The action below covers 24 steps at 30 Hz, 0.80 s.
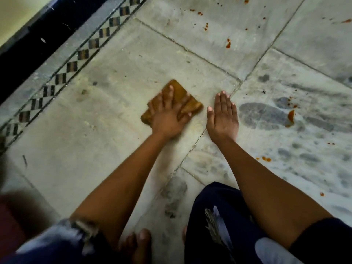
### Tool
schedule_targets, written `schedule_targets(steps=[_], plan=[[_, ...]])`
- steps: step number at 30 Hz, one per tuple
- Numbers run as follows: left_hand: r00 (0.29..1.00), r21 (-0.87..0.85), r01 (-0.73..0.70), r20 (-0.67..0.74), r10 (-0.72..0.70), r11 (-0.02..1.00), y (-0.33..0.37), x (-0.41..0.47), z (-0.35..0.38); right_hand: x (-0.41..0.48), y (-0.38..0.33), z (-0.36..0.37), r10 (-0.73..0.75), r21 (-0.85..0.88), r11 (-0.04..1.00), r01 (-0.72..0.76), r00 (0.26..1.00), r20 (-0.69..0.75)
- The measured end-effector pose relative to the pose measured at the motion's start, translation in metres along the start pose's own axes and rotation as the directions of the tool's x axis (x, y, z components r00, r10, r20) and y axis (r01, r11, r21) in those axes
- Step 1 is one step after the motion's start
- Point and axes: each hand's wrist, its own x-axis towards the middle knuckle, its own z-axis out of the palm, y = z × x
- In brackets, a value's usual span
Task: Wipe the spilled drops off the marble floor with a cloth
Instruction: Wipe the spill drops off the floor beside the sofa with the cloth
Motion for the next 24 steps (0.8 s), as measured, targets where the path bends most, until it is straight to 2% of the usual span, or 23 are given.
schedule_targets(steps=[3,5,7,9,11,13,15,17,19,20,22,24], plan=[[0.979,0.044,-0.205,0.007,0.205,0.978,-0.018,-0.072,0.017,0.0,0.0,0.001,-0.005,-0.034,0.999,0.006,1.0,0.019],[0.967,0.06,-0.254,0.022,0.253,0.965,-0.052,-0.098,0.017,0.001,0.0,0.002,-0.001,-0.051,0.999,0.002,1.0,0.025],[0.989,0.08,-0.145,0.003,0.146,0.986,-0.09,-0.095,0.007,0.001,0.0,0.003,-0.002,-0.062,0.998,0.003,1.0,0.027],[0.998,0.064,0.058,-0.024,-0.056,0.996,-0.114,-0.065,-0.009,0.0,0.0,0.003,-0.007,-0.088,0.996,0.01,1.0,0.025],[0.972,-0.015,0.233,-0.02,-0.233,0.972,-0.116,-0.024,-0.024,0.0,0.0,0.003,-0.008,-0.096,0.995,0.01,1.0,0.021],[0.949,-0.063,0.312,-0.022,-0.314,0.948,-0.097,0.005,-0.028,0.001,-0.004,0.002,-0.028,-0.088,0.996,0.027,1.0,-0.004],[0.969,-0.064,0.242,-0.032,-0.244,0.968,-0.07,0.009,-0.019,0.005,-0.009,0.001,-0.043,-0.085,0.996,0.039,0.998,-0.038],[0.999,0.014,0.031,-0.031,-0.031,0.999,-0.054,-0.016,-0.004,0.013,-0.015,0.0,-0.052,-0.087,0.995,0.048,0.998,-0.041],[0.977,0.071,-0.209,-0.021,0.211,0.975,-0.065,-0.048,0.001,0.021,-0.02,0.001,-0.066,-0.105,0.993,0.062,0.997,-0.034],[0.959,0.082,-0.281,-0.027,0.284,0.956,-0.081,-0.055,0.001,0.025,-0.021,0.003,-0.066,-0.111,0.992,0.063,0.998,-0.024],[0.955,0.098,-0.288,-0.047,0.294,0.953,-0.119,-0.051,-0.008,0.029,-0.022,0.008,-0.042,-0.113,0.993,0.042,0.999,0.003],[0.986,0.088,-0.135,-0.091,0.143,0.987,-0.151,-0.028,-0.019,0.029,-0.022,0.011,-0.024,-0.131,0.991,0.026,0.999,0.023]])
